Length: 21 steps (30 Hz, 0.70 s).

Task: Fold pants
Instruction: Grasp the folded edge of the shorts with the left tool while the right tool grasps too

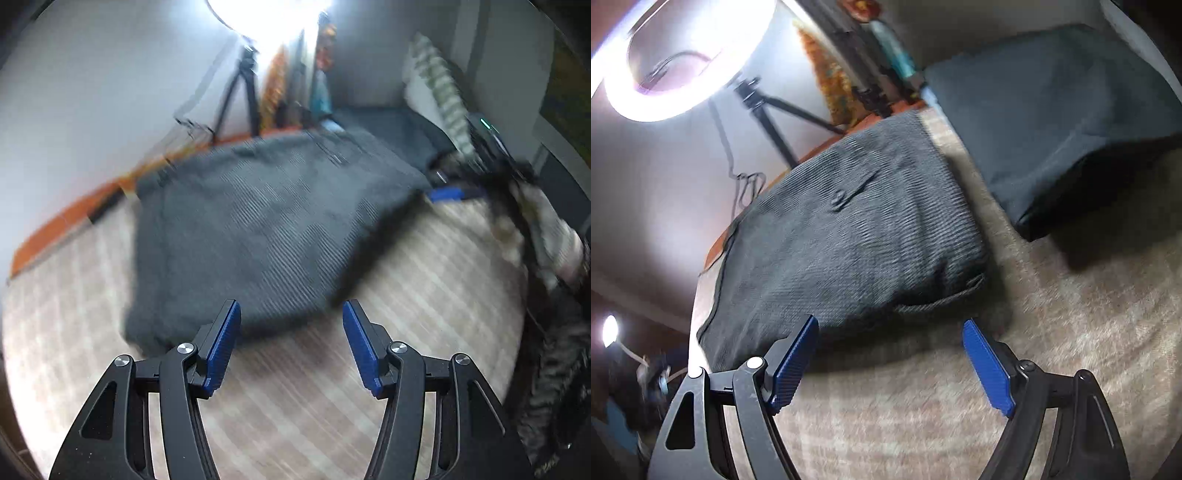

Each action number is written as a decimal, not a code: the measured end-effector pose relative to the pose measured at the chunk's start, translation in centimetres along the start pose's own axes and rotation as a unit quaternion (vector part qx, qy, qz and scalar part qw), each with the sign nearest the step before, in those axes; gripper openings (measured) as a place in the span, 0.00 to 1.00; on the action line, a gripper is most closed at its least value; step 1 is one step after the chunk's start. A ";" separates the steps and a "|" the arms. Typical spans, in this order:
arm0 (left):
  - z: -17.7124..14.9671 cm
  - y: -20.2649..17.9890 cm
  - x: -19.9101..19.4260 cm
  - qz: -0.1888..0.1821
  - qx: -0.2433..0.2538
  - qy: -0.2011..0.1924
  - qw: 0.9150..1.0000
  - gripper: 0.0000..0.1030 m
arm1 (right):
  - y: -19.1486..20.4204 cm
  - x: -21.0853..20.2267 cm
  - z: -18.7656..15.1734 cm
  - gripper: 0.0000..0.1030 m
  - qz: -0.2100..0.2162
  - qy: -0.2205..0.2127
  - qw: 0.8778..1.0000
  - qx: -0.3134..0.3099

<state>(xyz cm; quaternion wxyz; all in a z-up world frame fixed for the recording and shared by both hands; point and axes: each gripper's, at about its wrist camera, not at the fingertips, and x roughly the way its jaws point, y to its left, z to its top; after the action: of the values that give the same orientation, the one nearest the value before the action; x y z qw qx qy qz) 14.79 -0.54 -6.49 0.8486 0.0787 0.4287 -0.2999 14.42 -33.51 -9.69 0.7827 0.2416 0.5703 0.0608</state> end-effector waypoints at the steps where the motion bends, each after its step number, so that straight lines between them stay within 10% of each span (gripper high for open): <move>1: -0.4 -0.3 0.3 0.000 0.000 0.007 1.000 0.56 | -0.4 0.3 0.2 0.81 0.010 -0.001 1.000 0.013; 14: -0.1 0.4 5.1 -0.036 -0.114 -0.007 0.993 0.52 | -0.9 3.4 1.5 0.81 0.064 -0.007 0.994 0.091; 17: -0.2 1.1 5.4 -0.047 -0.141 -0.012 0.989 0.17 | -1.8 3.9 2.0 0.81 0.080 -0.015 0.989 0.120; 21: -0.2 1.5 4.6 -0.056 -0.148 -0.025 0.987 0.13 | -1.6 3.9 2.4 0.32 0.062 -0.024 0.992 0.109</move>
<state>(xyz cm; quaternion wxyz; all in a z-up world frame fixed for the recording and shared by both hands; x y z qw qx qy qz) 17.62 -1.23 -10.35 0.8430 -0.0793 0.4508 -0.2826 17.70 -34.19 -13.18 0.7596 0.3620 0.5387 0.0411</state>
